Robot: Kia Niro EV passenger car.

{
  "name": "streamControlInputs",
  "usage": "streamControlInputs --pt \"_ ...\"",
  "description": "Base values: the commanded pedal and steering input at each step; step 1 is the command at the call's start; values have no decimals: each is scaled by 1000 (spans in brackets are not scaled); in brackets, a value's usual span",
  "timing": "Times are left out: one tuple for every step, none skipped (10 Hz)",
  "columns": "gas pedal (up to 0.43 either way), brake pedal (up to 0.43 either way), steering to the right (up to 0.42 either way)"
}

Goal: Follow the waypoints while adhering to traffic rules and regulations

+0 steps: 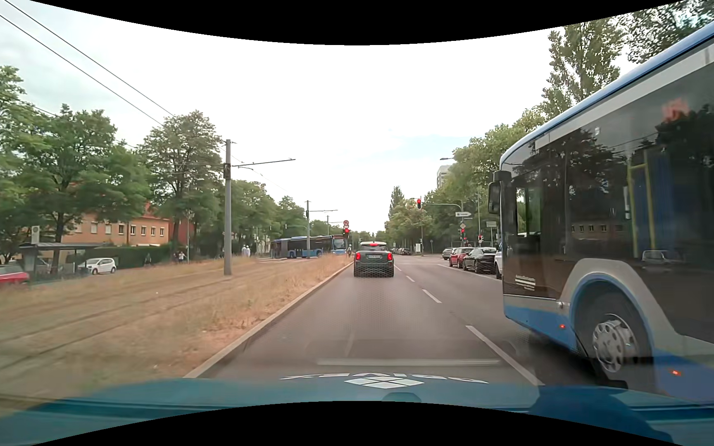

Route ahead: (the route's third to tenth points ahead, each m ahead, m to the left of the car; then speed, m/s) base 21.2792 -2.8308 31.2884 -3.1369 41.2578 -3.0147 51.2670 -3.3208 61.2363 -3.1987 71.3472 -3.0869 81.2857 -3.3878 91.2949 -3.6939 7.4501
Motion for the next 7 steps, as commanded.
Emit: streamControlInputs --pt "67 0 -3" --pt "67 0 -3" --pt "67 0 -3" --pt "47 0 -3" --pt "0 0 -2" --pt "0 0 -1" --pt "0 0 -1"
